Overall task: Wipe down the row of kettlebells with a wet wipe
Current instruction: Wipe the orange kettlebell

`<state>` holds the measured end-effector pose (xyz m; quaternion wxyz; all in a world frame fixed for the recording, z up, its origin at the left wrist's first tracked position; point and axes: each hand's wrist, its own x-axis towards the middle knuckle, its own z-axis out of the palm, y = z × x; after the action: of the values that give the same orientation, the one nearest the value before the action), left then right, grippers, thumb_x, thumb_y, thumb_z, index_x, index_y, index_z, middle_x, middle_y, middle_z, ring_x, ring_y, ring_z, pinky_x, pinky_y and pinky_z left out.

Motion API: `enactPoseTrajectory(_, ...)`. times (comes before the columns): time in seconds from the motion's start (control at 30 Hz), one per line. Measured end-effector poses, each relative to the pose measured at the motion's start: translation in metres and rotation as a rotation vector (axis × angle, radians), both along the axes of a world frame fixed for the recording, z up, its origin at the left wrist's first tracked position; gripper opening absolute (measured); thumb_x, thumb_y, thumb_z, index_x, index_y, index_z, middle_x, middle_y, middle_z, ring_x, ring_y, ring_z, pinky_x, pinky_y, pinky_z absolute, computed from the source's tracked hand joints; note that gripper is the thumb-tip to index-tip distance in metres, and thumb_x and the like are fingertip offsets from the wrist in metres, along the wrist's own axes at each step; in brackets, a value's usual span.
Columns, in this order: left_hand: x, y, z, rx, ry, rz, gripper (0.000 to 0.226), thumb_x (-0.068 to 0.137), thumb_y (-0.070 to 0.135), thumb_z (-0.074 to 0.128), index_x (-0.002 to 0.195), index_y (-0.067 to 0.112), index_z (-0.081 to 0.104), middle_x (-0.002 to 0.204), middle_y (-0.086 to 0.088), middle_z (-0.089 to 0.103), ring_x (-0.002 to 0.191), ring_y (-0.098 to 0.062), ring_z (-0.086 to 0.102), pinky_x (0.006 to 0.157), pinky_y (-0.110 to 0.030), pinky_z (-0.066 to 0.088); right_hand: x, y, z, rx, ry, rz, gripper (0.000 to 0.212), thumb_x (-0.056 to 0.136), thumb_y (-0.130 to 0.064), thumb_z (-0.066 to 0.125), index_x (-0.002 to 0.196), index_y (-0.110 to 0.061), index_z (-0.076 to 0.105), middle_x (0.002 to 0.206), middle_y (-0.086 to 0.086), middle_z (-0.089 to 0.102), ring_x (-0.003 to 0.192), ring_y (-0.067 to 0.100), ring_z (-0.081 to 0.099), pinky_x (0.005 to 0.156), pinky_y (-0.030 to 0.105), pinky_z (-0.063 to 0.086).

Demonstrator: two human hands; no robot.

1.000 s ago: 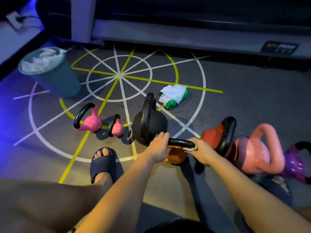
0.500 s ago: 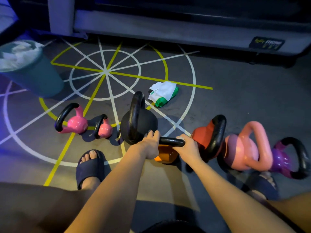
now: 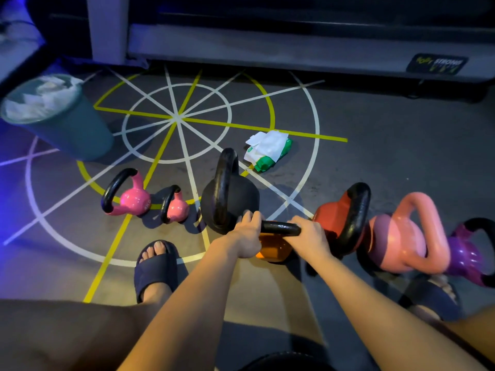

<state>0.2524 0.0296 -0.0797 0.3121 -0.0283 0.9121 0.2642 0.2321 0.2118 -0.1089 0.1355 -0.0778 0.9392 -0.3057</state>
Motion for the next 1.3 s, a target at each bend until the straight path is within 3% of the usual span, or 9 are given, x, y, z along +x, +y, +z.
enactPoseTrajectory(0.17,0.0,0.003,0.001,-0.007,-0.03,0.026,0.065,0.084,-0.005,0.052,0.14,0.021,0.032,0.142,-0.006,0.028,0.139,-0.033,0.028,0.112,-0.051,0.036,-0.013,-0.044,0.022,0.429,0.164,0.452,0.021,0.096,-0.024,0.054,0.116,-0.022,0.052,0.112,0.003,0.065,0.1,0.029,0.065,0.072,0.037,0.048)
enactPoseTrajectory(0.27,0.002,0.003,0.001,0.038,-0.001,0.081,0.064,0.084,-0.006,0.053,0.136,0.025,0.035,0.133,-0.002,0.031,0.129,-0.025,0.035,0.11,-0.045,0.039,-0.008,-0.02,0.01,0.344,0.162,0.352,0.01,0.095,-0.031,0.055,0.094,-0.026,0.046,0.099,-0.003,0.064,0.09,0.022,0.065,0.066,0.029,0.039)
enactPoseTrajectory(0.37,0.003,0.003,-0.001,0.068,0.013,0.107,0.061,0.084,-0.004,0.057,0.128,0.031,0.035,0.127,0.001,0.032,0.119,-0.02,0.038,0.105,-0.042,0.042,-0.004,0.01,-0.003,0.091,-0.008,0.076,0.028,0.087,-0.03,0.065,0.071,-0.029,0.043,0.075,-0.008,0.057,0.073,0.016,0.058,0.058,0.023,0.036)
enactPoseTrajectory(0.47,0.004,0.002,-0.002,0.067,0.012,0.119,0.06,0.085,-0.005,0.056,0.13,0.029,0.036,0.129,-0.001,0.031,0.122,-0.021,0.038,0.107,-0.04,0.04,-0.003,0.004,0.0,0.063,-0.023,0.032,0.028,0.086,-0.024,0.064,0.065,-0.025,0.045,0.065,-0.006,0.054,0.063,0.016,0.054,0.051,0.018,0.031)
enactPoseTrajectory(0.67,0.002,0.005,0.001,0.012,0.015,0.095,0.063,0.087,-0.005,0.053,0.142,0.018,0.033,0.14,-0.007,0.029,0.134,-0.027,0.034,0.113,-0.041,0.036,-0.017,-0.022,0.026,0.371,0.025,0.486,0.013,0.093,-0.028,0.057,0.098,-0.025,0.045,0.099,0.002,0.064,0.089,0.026,0.064,0.066,0.031,0.047)
enactPoseTrajectory(0.73,0.001,0.005,0.004,-0.013,-0.017,0.077,0.066,0.088,-0.003,0.053,0.147,0.016,0.028,0.146,-0.009,0.024,0.14,-0.03,0.028,0.117,-0.045,0.033,-0.02,-0.032,0.034,0.397,-0.003,0.58,0.031,0.093,-0.023,0.058,0.118,-0.023,0.039,0.104,0.006,0.063,0.085,0.026,0.062,0.062,0.034,0.048)
enactPoseTrajectory(0.87,0.0,0.005,0.005,-0.027,-0.034,0.066,0.065,0.095,0.017,0.063,0.149,0.016,0.026,0.151,-0.01,0.022,0.145,-0.031,0.024,0.12,-0.048,0.029,-0.015,-0.024,0.038,0.238,-0.113,0.508,0.05,0.087,-0.046,0.068,0.114,-0.027,0.03,0.1,-0.002,0.052,0.092,0.017,0.045,0.077,0.032,0.04)
enactPoseTrajectory(1.0,0.002,0.005,0.005,-0.007,-0.006,0.081,0.059,0.092,0.007,0.059,0.143,0.018,0.032,0.143,-0.009,0.028,0.137,-0.029,0.03,0.117,-0.044,0.031,-0.011,0.002,0.033,0.088,-0.137,0.422,0.058,0.075,-0.064,0.065,0.119,-0.034,0.043,0.108,-0.011,0.055,0.103,0.013,0.057,0.085,0.031,0.05)
enactPoseTrajectory(1.3,-0.001,0.005,0.0,-0.003,-0.033,0.091,0.06,0.088,0.0,0.055,0.139,0.022,0.034,0.137,-0.006,0.031,0.132,-0.028,0.035,0.113,-0.045,0.035,-0.007,0.01,0.036,0.284,-0.044,0.416,0.042,0.088,-0.027,0.066,0.129,-0.029,0.054,0.115,-0.006,0.063,0.106,0.018,0.06,0.085,0.033,0.051)
